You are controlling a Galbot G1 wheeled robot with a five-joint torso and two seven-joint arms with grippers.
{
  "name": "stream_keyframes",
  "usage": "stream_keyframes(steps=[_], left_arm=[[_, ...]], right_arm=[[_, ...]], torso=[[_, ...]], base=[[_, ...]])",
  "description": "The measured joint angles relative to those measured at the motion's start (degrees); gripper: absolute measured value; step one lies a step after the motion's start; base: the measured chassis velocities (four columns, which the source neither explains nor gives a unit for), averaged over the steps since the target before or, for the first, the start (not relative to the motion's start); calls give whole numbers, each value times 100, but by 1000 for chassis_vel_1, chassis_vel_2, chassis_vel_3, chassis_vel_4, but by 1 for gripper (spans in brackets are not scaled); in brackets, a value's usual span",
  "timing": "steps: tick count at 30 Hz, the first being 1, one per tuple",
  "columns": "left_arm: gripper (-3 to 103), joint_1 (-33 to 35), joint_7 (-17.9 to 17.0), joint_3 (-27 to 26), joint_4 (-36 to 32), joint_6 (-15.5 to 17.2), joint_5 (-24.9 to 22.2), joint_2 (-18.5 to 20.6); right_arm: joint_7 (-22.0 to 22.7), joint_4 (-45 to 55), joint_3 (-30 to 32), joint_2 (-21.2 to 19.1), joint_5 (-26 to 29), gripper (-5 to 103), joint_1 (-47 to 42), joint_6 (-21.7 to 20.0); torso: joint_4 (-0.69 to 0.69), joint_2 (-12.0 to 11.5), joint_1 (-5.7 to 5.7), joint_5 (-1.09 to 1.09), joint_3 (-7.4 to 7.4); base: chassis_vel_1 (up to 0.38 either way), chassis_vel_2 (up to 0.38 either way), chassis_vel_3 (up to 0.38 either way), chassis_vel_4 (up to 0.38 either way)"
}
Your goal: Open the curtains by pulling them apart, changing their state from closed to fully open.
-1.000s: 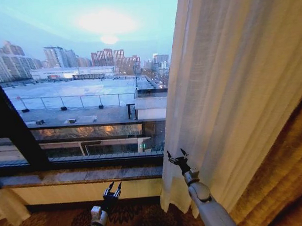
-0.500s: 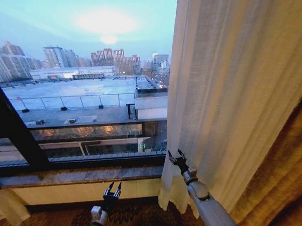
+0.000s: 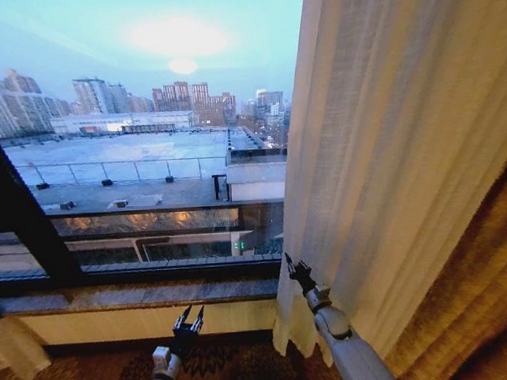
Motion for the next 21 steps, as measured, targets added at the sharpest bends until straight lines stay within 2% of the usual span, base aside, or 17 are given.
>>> stream_keyframes(steps=[2, 9, 21], left_arm=[[50, 0, 0, 0, 0, 0, 0, 0], [50, 0, 0, 0, 0, 0, 0, 0], [50, 0, -1, -1, 0, 0, 0, 0]], right_arm=[[-50, -31, 19, -2, 58, 1, 8, 2], [-367, -153, 111, -7, 300, 0, 80, 8], [-410, -304, 183, -57, 391, 0, 178, 15]], torso=[[0, 0, 0, 0, 0], [0, 0, 0, 0, 0], [1, 0, 0, 0, 0]], base=[[0, 0, 0, 0], [0, 0, 0, 0], [-44, -40, 52, 50]])
